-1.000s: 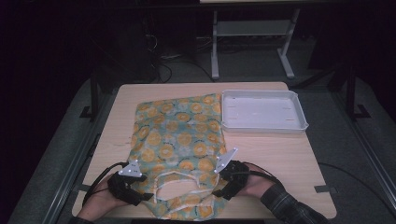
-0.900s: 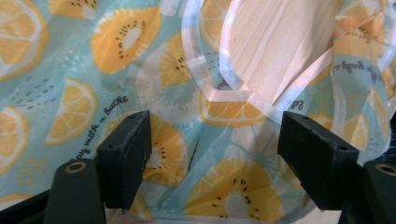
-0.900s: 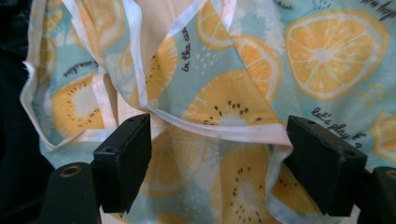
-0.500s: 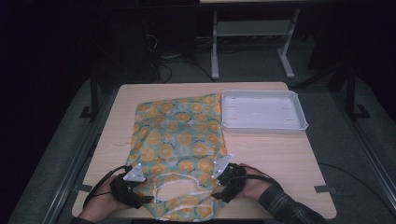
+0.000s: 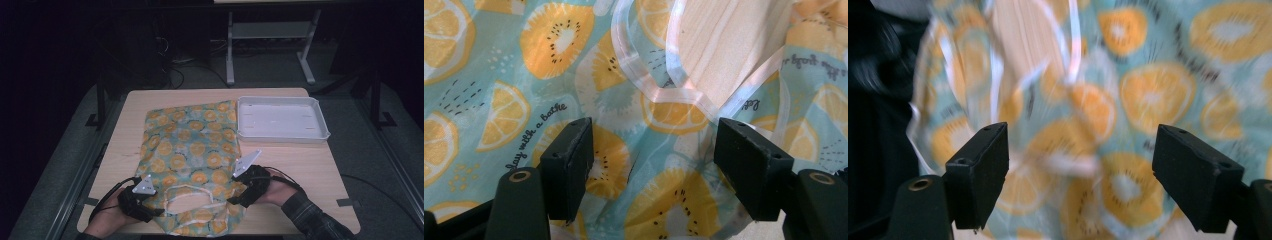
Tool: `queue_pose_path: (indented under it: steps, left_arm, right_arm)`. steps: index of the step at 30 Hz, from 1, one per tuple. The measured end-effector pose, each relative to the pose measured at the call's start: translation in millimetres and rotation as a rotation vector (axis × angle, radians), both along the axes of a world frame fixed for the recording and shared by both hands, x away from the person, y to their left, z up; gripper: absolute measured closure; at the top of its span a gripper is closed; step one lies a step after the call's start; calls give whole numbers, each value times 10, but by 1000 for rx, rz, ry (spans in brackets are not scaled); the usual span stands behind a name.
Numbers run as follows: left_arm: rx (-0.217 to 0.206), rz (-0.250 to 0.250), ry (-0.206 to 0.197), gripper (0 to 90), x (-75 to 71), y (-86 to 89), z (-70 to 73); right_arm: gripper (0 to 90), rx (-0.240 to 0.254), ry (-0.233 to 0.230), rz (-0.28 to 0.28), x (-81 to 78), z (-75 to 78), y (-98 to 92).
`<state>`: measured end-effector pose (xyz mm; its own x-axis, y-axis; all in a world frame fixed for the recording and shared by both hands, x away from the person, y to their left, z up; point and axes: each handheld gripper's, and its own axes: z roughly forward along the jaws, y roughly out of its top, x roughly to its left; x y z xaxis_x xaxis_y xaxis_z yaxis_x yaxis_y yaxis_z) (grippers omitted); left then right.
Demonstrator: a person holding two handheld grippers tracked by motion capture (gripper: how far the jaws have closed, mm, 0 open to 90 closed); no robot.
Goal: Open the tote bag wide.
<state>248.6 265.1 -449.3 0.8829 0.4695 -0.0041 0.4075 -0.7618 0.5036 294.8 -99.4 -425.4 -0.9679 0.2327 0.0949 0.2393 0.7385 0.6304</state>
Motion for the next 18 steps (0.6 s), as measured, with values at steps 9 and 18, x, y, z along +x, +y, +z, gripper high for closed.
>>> queue_pose_path:
  steps: [9,18]
  left_arm:
    - [4,1,2,317,1,-4,3]
    - [1,4,5,320,-2,-4,2]
  right_arm:
    - [226,-21,-10,-5,57,-47,151]
    - [284,-167,-42,48,-48,-297,205]
